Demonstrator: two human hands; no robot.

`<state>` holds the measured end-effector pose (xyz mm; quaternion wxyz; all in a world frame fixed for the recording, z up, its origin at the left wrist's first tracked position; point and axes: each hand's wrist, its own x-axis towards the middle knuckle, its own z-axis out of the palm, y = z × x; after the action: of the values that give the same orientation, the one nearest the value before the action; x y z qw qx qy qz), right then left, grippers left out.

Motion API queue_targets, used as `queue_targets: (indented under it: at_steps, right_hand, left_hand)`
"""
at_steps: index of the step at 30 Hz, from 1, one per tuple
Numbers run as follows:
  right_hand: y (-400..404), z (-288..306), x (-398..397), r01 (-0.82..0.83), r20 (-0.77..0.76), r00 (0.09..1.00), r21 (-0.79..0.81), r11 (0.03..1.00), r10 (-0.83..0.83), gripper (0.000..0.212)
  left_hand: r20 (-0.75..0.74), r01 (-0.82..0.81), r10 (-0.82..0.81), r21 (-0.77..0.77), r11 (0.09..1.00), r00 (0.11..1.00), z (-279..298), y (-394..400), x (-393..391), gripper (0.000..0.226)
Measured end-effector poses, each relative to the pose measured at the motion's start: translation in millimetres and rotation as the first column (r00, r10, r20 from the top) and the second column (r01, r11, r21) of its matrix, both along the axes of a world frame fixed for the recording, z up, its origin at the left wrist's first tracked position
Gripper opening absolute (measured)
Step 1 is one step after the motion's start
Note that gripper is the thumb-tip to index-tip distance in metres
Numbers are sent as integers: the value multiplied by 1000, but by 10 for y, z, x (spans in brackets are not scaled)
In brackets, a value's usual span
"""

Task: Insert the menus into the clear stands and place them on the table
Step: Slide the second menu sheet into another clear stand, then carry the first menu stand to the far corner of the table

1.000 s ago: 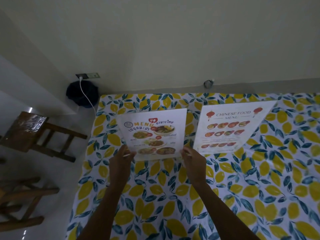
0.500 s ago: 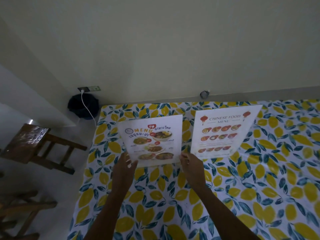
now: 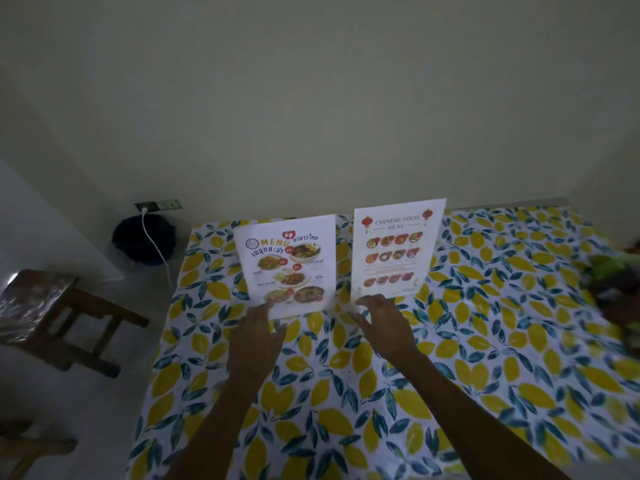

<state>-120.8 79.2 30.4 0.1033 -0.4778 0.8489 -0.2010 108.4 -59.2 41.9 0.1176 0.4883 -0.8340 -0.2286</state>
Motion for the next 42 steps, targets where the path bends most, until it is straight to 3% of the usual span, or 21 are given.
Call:
queue_targets:
  at_steps: [6, 17, 20, 23, 30, 34, 37, 42]
  right_hand:
    - [441, 315, -149, -17, -136, 991, 25, 1000, 20, 32]
    - [801, 399, -1000, 99, -141, 986, 38, 994, -93, 32]
    - [761, 299, -1362, 108, -119, 988, 51, 993, -101, 31]
    - [686, 194, -1723, 105, -70, 993, 72, 992, -100, 34]
    - [315, -85, -2217, 130, 219, 967, 32, 991, -134, 38]
    - [113, -186, -2253, 171, 379, 915, -65, 983, -134, 25]
    - [67, -230, -2253, 192, 351, 924, -83, 978, -152, 13]
    - [183, -154, -2237, 179, 297, 945, -121, 976, -137, 23]
  left_hand:
    - [47, 138, -133, -128, 982, 990, 91, 334, -224, 54]
    - [17, 206, -205, -52, 977, 979, 104, 522, -1164, 56]
    - [-2, 170, -170, -9, 985, 985, 63, 496, -1535, 58]
    - [-32, 86, -82, 128, 988, 996, -4, 456, -1896, 70]
    - [-120, -141, 178, 264, 954, 977, -95, 354, -2348, 83]
    - [-127, -168, 201, 233, 958, 971, -151, 264, -2350, 61]
    - [-130, -168, 191, 170, 971, 973, -135, 229, -2364, 33]
    - [-160, -177, 208, 187, 966, 965, 2, 306, -2330, 8]
